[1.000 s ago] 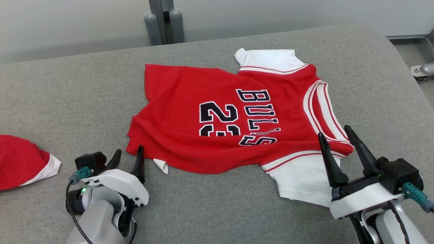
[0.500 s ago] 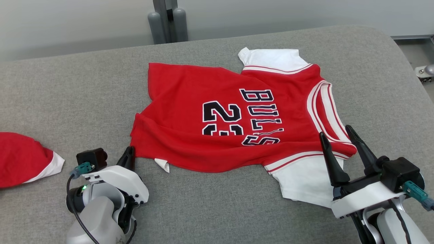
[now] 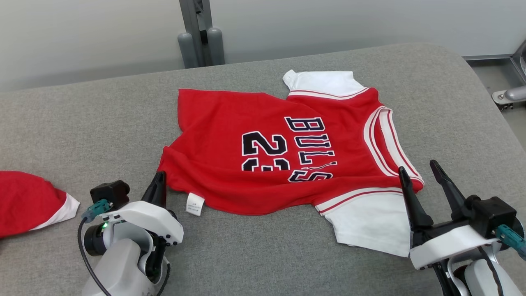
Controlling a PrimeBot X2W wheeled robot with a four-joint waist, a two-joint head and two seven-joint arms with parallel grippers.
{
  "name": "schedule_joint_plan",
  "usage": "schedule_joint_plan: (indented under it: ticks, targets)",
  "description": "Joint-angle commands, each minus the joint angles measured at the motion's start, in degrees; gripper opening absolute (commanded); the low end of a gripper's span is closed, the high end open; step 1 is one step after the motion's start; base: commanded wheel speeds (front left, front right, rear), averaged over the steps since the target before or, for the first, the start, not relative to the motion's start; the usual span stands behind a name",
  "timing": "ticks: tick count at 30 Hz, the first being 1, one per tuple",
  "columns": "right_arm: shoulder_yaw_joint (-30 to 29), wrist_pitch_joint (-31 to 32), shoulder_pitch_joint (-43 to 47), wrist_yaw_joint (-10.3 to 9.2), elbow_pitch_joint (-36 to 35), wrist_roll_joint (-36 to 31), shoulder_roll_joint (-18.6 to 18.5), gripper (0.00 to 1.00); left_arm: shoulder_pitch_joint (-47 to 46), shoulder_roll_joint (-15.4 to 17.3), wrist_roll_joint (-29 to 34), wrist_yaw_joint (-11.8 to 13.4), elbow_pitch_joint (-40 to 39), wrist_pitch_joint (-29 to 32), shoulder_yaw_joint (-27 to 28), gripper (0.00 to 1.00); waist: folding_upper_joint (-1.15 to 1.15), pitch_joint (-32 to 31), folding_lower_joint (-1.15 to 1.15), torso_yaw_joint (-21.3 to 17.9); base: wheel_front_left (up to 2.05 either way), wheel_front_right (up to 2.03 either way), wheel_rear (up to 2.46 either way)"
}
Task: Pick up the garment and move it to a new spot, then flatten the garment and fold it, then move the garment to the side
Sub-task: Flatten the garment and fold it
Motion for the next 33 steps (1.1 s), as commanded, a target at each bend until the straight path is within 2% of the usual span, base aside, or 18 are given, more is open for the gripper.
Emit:
schedule_joint_plan:
  ticks: [1,9,18,24,33]
  targets:
    - [-0.9,-0.1,1.1,0.01,0.1,-0.2,-0.1,1.0,1.2,0.5,0.9,1.0,-3.0,-0.3,1.1,0.0,0.0,-0.2,0.0,0.0,0.0,0.0,0.0]
    - [-3.9,-0.1,2.7,0.0,3.8,1.2,2.7,1.0,6.8,0.7,3.5,3.0,-14.5,-0.2,4.8,0.0,0.0,-0.7,0.0,-1.0,0.0,0.0,0.0]
    - [-2.7,-0.1,5.3,0.01,10.6,11.6,4.4,1.0,10.2,0.6,5.0,3.6,-18.0,-0.2,6.1,0.0,0.0,-0.3,0.0,-2.8,0.0,0.0,0.0]
    - [4.0,0.1,5.7,0.01,16.1,20.5,3.2,1.0,10.1,0.5,5.7,3.6,-17.9,-0.3,6.4,0.0,0.0,-0.2,0.0,-3.4,0.0,0.0,0.0]
    - [11.1,0.1,2.6,0.01,20.9,26.5,1.0,1.0,9.6,0.3,5.7,3.2,-17.1,-0.3,6.2,0.0,0.0,-0.2,0.0,-2.8,0.0,0.0,0.0]
